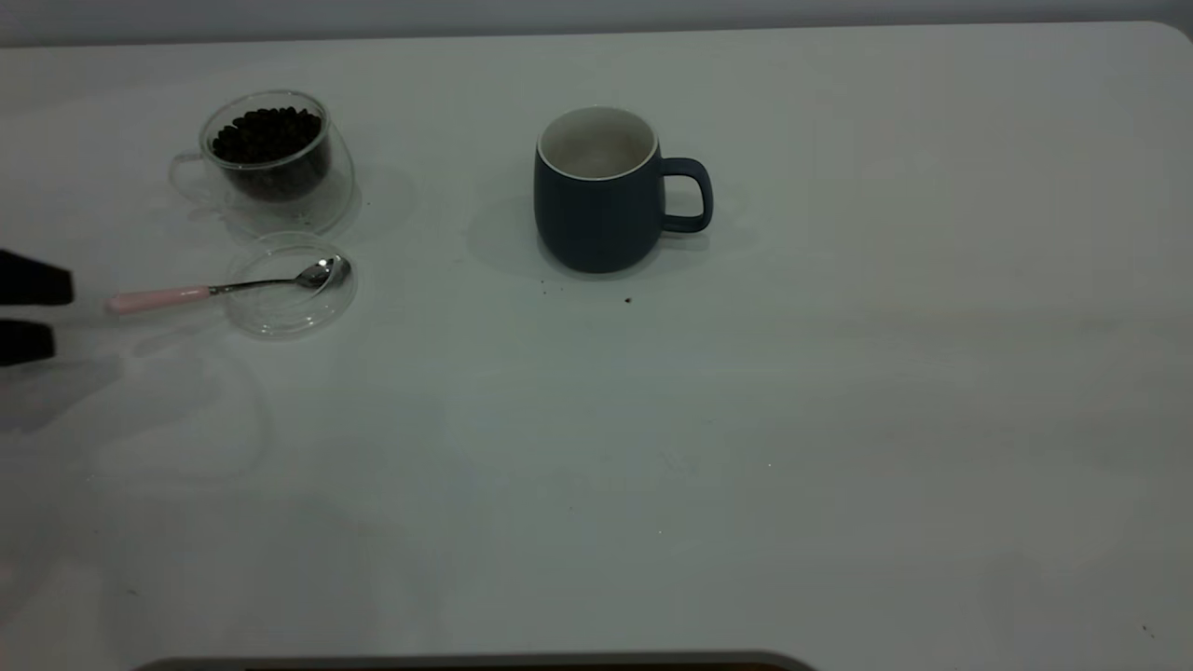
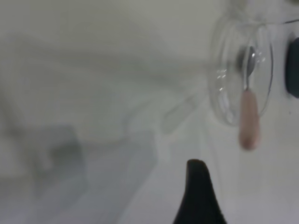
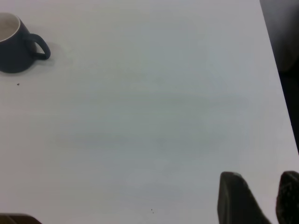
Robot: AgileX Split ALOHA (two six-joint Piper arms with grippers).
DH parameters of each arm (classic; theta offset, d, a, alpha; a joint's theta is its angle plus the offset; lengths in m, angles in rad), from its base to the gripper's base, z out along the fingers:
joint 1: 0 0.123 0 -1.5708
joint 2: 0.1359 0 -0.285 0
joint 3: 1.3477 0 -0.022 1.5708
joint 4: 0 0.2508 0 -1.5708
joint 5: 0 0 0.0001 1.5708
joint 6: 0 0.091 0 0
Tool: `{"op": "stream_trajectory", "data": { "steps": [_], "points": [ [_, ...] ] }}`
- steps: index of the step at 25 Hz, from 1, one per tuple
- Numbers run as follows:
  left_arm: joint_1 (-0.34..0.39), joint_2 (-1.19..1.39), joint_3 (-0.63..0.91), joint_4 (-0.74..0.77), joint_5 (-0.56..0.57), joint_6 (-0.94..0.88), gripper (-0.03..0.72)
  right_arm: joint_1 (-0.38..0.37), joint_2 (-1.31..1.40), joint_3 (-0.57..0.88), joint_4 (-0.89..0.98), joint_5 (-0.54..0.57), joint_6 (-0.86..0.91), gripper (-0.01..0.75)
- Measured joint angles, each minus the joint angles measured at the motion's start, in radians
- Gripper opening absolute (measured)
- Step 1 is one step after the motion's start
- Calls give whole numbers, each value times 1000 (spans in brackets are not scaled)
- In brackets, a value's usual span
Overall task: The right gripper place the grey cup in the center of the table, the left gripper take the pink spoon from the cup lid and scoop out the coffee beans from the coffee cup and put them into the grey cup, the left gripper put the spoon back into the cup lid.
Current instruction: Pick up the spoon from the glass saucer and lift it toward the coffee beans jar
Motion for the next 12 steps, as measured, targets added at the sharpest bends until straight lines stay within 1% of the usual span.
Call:
{"op": "stream_trajectory", "data": {
  "steps": [12],
  "points": [
    [-144, 1, 0, -121, -37, 41, 592, 0, 0, 0, 0, 1, -1, 244]
  ]
}}
